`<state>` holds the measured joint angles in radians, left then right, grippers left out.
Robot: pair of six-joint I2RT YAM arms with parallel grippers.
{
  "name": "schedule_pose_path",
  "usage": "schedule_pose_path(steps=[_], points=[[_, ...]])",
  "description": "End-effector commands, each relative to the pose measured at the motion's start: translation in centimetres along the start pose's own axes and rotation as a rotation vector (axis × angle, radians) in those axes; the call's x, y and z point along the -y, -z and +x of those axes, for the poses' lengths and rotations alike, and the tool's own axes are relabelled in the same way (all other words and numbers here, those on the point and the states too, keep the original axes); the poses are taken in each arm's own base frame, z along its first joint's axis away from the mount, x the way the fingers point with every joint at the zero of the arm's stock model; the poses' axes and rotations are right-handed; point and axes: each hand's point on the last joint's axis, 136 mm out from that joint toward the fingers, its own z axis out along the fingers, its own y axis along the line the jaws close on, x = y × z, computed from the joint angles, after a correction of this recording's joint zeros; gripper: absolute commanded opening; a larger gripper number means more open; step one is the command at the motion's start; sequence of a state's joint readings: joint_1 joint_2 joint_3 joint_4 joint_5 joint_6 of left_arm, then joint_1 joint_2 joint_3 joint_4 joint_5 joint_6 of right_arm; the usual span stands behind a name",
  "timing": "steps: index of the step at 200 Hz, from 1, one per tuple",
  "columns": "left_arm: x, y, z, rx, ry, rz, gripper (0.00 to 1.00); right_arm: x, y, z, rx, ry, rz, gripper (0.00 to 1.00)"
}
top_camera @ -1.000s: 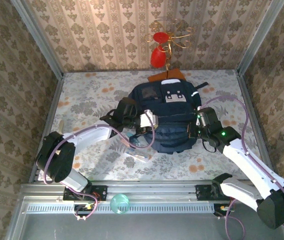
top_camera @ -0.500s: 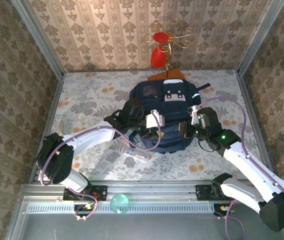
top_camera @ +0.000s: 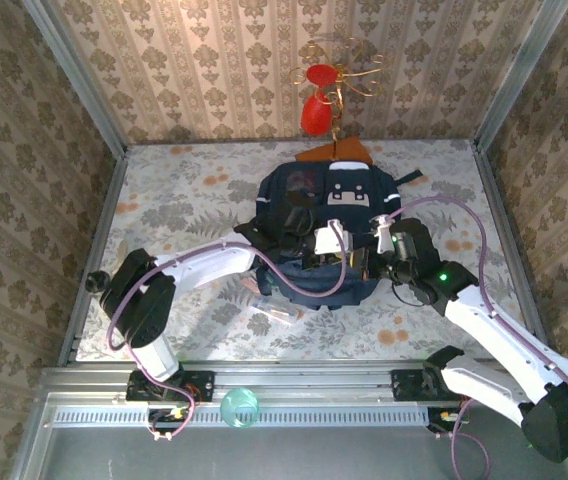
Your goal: Pack the student bag
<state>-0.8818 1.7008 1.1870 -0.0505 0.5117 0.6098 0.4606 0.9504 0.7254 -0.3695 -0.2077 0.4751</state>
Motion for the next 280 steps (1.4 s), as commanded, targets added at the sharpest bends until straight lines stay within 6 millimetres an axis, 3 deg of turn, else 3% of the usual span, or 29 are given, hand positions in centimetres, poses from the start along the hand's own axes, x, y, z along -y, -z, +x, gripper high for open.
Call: schedule_pose_path(steps=[1, 59, 85, 139, 183, 230, 255, 280], points=[[-0.2, 1.1, 1.9, -0.039, 0.029, 0.024, 0.0, 0.1, 1.4, -1.7, 0.086, 0.003, 0.015, 0.0], [-0.4, 4.1, 1.2, 0.08, -0.034, 0.032, 0.0, 7.5, 2.3, -0.3, 0.025, -0.063, 0.371, 0.0], [-1.1, 5.3, 0.7, 0.125, -0.052, 0.021, 0.0, 10.0, 3.3, -0.7, 0.034, -0.079, 0.488, 0.0], [-2.1, 7.9, -1.5, 0.283, -0.144, 0.024, 0.0, 15.3, 4.4, -2.9, 0.094, -0.182, 0.628, 0.0], [-2.6, 9.4, -2.8, 0.355, -0.202, 0.07, 0.0, 19.6, 4.7, -6.4, 0.221, -0.28, 0.705, 0.0], [-3.0, 10.7, -3.3, 0.392, -0.223, 0.07, 0.0, 21.6, 4.9, -7.8, 0.253, -0.288, 0.756, 0.0], [-3.6, 11.2, -3.4, 0.415, -0.222, 0.063, 0.0, 21.7, 5.1, -7.9, 0.257, -0.282, 0.763, 0.0], [-4.3, 11.0, -3.5, 0.407, -0.233, 0.047, 0.0, 21.1, 6.8, -7.8, 0.284, -0.276, 0.773, 0.0]])
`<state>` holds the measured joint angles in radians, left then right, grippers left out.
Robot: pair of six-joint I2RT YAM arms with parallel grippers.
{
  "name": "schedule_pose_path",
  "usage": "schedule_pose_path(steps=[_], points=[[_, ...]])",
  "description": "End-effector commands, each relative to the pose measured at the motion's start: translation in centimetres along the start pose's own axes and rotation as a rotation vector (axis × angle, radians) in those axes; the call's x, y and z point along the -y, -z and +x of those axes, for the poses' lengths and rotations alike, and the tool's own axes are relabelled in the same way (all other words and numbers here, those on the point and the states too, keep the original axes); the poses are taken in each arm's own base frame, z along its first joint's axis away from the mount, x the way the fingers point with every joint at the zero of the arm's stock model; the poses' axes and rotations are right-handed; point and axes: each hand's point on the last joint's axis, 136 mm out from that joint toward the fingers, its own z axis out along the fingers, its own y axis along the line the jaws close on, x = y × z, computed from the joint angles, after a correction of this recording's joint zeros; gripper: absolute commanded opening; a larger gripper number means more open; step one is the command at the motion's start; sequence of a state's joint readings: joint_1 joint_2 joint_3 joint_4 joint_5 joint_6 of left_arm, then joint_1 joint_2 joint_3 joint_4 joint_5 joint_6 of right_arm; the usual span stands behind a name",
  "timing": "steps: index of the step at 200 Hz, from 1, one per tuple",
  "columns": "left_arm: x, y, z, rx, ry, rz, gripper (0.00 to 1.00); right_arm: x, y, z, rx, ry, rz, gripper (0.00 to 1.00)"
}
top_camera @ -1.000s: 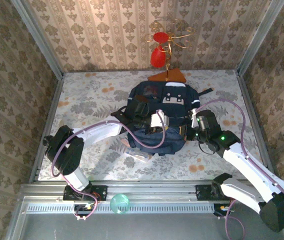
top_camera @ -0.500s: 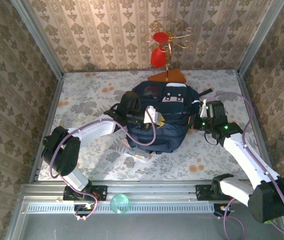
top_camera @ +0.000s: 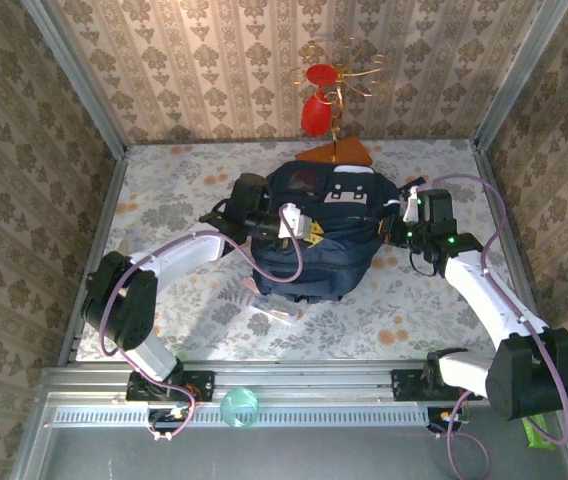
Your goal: Pack the student bag
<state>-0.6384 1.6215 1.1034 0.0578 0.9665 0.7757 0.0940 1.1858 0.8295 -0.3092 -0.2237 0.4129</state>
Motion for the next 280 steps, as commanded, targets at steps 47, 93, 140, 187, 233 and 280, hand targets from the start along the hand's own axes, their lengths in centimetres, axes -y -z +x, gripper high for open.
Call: schedule_pose_path(steps=[47, 93, 140, 187, 233, 280], points=[[-3.5, 2.5, -3.1, 0.083, -0.113, -0.023, 0.0, 7.8, 9.5, -2.6, 0.336, -0.122, 0.353, 0.0], [-6.4, 2.8, 0.3, -0.003, -0.075, -0.054, 0.0, 3.4, 8.5, -1.0, 0.277, -0.078, 0.124, 0.0], [-6.3, 3.6, 1.1, -0.009, -0.061, -0.051, 0.0, 3.2, 6.1, 0.7, 0.208, -0.043, 0.09, 0.0], [-7.1, 5.8, 2.0, -0.003, -0.026, -0.072, 0.0, 7.1, 5.4, 1.2, 0.257, 0.027, 0.384, 0.0], [-6.6, 7.4, 5.5, -0.057, 0.061, -0.063, 0.0, 7.5, 5.1, 0.3, 0.353, 0.095, 0.525, 0.0], [-6.5, 9.0, 7.9, -0.082, 0.071, -0.086, 0.0, 8.5, 4.7, -0.9, 0.416, 0.113, 0.643, 0.0]])
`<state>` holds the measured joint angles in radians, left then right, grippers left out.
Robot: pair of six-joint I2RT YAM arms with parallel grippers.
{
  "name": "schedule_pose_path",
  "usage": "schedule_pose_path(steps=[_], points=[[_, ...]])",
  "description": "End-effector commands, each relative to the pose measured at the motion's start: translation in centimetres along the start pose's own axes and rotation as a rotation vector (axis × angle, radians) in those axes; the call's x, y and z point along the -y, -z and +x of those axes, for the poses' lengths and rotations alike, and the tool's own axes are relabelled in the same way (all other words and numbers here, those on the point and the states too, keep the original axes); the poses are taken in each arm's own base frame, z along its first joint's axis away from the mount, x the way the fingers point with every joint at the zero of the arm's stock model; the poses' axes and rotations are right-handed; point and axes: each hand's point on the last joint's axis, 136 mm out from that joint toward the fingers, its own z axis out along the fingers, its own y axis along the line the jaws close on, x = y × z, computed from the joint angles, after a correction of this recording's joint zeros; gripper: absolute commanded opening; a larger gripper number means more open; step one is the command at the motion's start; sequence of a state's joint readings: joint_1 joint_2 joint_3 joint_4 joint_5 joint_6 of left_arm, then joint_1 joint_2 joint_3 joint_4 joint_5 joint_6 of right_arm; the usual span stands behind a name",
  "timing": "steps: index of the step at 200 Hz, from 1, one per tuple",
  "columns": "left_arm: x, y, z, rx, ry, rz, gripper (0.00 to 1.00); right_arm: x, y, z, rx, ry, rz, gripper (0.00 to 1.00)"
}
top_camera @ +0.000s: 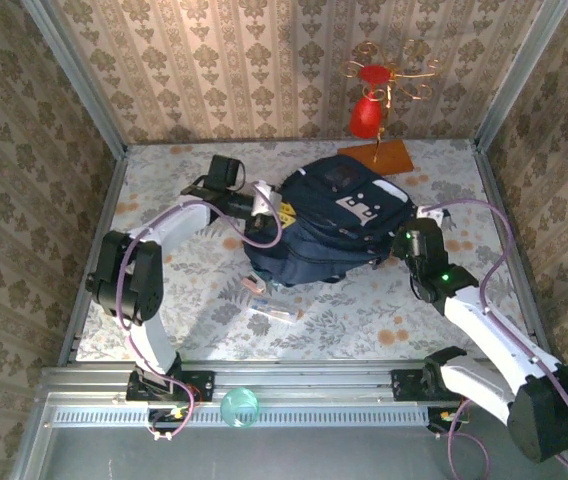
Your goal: Pack the student bag
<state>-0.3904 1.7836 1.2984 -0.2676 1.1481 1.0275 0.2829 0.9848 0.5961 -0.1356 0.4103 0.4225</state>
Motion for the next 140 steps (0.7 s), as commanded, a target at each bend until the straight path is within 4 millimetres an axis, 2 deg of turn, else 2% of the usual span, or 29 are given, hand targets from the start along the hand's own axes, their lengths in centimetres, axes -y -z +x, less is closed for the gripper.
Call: schedule_pose_path(steps=[1, 16, 25, 34, 47, 65, 83, 95, 118, 140], points=[[-1.9, 2.9, 2.3, -0.066, -0.006, -0.085, 0.0, 4.4, -0.2, -0.9, 0.077, 0.046, 0.261, 0.0], [-1.8, 3.0, 2.5, -0.064, -0.002, -0.081, 0.0, 4.2, -0.7, -1.0, 0.08, 0.047, 0.267, 0.0], [-1.7, 3.0, 2.7, -0.061, 0.002, -0.078, 0.0, 3.2, -1.2, -1.0, 0.073, 0.049, 0.213, 0.0], [-1.7, 3.0, 2.7, -0.061, 0.004, -0.075, 0.0, 1.2, -1.6, -0.8, 0.067, 0.063, 0.099, 0.0], [-1.5, 2.9, 2.9, -0.06, 0.009, -0.068, 0.0, -3.6, -1.3, 0.0, 0.028, 0.107, -0.183, 0.0], [-1.4, 2.9, 3.0, -0.062, 0.009, -0.063, 0.0, -9.2, 0.7, 1.2, -0.043, 0.154, -0.527, 0.18], [-1.1, 2.8, 3.0, -0.053, 0.004, -0.054, 0.0, -12.1, 2.0, 2.0, -0.117, 0.184, -0.704, 0.34], [-1.0, 2.8, 3.0, -0.046, 0.004, -0.049, 0.0, -12.8, 1.6, 2.2, -0.166, 0.207, -0.725, 0.39], [-0.4, 2.8, 3.1, -0.054, 0.01, -0.032, 0.0, -12.3, -0.9, 2.0, -0.236, 0.134, -0.677, 0.48], [-0.4, 3.8, 3.4, -0.079, 0.04, -0.053, 0.13, -10.7, -2.9, 0.7, -0.206, 0.014, -0.585, 0.54]])
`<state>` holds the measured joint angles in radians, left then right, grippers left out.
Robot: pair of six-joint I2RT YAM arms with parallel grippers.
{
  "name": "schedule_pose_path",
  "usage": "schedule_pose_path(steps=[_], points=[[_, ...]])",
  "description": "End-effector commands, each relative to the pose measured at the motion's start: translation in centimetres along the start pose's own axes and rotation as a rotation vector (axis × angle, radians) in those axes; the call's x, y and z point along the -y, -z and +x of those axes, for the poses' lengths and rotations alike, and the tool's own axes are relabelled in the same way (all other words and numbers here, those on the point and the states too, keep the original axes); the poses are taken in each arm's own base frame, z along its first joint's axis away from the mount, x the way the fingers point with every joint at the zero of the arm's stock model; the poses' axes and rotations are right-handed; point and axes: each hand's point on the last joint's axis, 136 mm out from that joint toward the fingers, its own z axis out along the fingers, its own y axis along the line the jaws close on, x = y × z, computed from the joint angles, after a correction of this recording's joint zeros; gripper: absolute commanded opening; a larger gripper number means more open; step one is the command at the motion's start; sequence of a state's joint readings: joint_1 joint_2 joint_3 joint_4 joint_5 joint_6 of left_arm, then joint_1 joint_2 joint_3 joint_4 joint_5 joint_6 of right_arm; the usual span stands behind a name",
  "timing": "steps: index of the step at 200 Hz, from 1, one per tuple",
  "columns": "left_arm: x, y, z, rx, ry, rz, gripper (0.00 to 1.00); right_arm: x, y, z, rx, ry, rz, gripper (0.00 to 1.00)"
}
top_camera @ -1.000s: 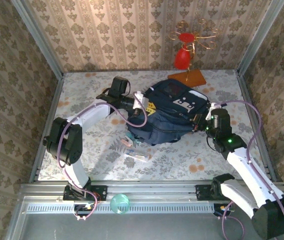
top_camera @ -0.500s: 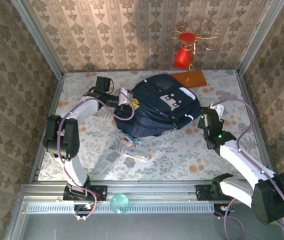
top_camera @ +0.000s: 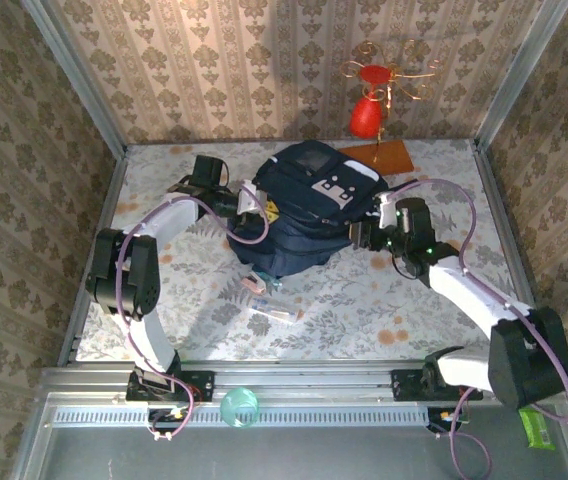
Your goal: Pack the student bag
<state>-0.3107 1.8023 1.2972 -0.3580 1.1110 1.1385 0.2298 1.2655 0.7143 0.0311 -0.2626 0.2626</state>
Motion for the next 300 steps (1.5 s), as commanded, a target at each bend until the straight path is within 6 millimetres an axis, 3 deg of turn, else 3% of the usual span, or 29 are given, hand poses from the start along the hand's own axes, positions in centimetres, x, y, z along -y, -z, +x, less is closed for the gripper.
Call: schedule_pose_path(steps=[1, 19, 32, 42, 66, 87, 97, 113, 123, 139, 157, 174, 199, 233, 265, 300], points=[[0.2, 1.4, 0.2, -0.005, 0.025, -0.008, 0.14, 1.2, -0.2, -1.4, 0.038, -0.108, 0.006, 0.54], [-0.2, 2.8, 0.2, 0.006, 0.069, -0.06, 0.36, 5.1, -0.1, -2.3, 0.077, -0.201, 0.197, 0.57], [-0.7, 3.7, 0.2, 0.01, 0.097, -0.118, 0.52, 8.5, 0.1, -2.0, 0.071, -0.284, 0.376, 0.58], [-0.9, 4.1, 0.4, -0.001, 0.11, -0.165, 0.64, 9.9, -0.7, -1.7, 0.057, -0.325, 0.424, 0.6], [-2.9, 5.4, 0.7, -0.042, 0.217, -0.346, 0.7, 11.0, -2.7, -1.3, 0.035, -0.389, 0.443, 0.7], [-5.5, 8.0, 1.4, -0.049, 0.426, -0.621, 0.7, 11.8, -4.0, -1.3, 0.016, -0.41, 0.458, 0.7], [-5.5, 9.0, 1.9, -0.044, 0.559, -0.708, 0.7, 11.9, -4.6, -1.0, -0.002, -0.423, 0.447, 0.68], [-4.4, 9.8, 3.7, -0.043, 0.793, -0.839, 0.7, 10.9, -5.9, -0.9, -0.015, -0.441, 0.353, 0.55], [-2.7, 9.8, 5.6, -0.06, 0.966, -0.896, 0.68, 9.9, -6.5, -1.0, -0.013, -0.453, 0.285, 0.41], [0.1, 8.2, 7.2, -0.081, 1.155, -0.876, 0.64, 8.9, -6.4, -1.0, -0.01, -0.476, 0.229, 0.23], [1.8, 6.4, 8.0, -0.083, 1.291, -0.83, 0.61, 7.8, -5.6, -1.3, 0.027, -0.493, 0.19, 0.13], [1.9, 5.1, 8.6, -0.07, 1.351, -0.804, 0.58, 6.2, -4.6, -1.8, 0.064, -0.497, 0.152, 0.11], [-0.2, 4.0, 8.8, -0.042, 1.363, -0.767, 0.56, 3.7, -3.0, -2.2, 0.117, -0.488, 0.097, 0.1], [-3.7, 4.7, 10.2, -0.045, 1.383, -0.798, 0.55, 0.3, -1.3, -2.2, 0.148, -0.471, 0.017, 0.08], [-5.4, 6.4, 11.4, -0.046, 1.383, -0.861, 0.56, -1.4, -0.4, 0.3, 0.124, -0.47, 0.005, 0.1], [-6.4, 7.2, 12.9, -0.086, 1.386, -0.871, 0.58, -1.4, -0.1, 4.2, 0.068, -0.453, 0.048, 0.18]])
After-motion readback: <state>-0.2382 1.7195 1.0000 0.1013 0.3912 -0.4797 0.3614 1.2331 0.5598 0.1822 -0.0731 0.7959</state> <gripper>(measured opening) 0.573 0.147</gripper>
